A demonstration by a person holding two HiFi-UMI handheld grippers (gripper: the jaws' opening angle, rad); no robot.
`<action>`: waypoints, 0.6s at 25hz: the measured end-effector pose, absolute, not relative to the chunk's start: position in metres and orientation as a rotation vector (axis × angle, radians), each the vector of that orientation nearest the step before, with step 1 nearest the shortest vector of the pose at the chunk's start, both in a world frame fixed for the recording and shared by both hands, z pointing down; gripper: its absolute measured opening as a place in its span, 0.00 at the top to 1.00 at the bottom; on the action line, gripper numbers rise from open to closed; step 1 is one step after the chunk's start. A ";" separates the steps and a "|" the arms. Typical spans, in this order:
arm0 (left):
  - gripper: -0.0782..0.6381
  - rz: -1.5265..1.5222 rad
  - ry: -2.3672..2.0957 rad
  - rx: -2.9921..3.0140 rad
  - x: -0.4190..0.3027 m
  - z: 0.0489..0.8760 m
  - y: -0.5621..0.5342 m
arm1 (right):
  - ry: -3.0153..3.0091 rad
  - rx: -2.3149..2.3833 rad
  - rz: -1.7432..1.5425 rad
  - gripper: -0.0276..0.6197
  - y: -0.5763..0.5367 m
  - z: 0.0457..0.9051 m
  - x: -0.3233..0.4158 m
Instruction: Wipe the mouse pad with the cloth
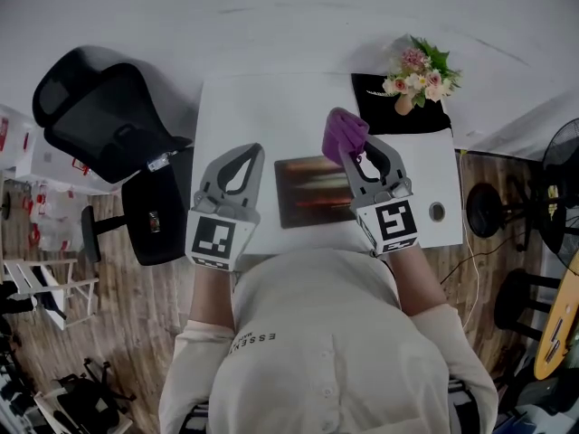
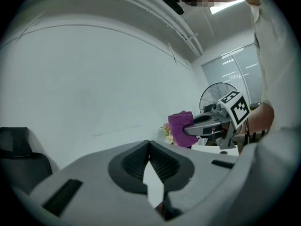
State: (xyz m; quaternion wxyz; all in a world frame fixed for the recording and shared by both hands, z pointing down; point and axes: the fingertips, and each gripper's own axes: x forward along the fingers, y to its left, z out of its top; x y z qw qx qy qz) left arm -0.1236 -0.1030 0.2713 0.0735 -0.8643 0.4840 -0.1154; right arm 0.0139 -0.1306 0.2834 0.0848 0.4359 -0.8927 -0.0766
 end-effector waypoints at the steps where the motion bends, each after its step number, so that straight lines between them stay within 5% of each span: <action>1: 0.89 -0.341 1.458 -2.598 -0.124 0.271 -0.103 | -2.668 1.300 -0.224 0.81 -0.131 0.284 0.014; 15: 0.89 -0.311 1.472 -2.627 -0.118 0.276 -0.096 | -2.707 1.366 -0.119 0.82 -0.123 0.288 0.023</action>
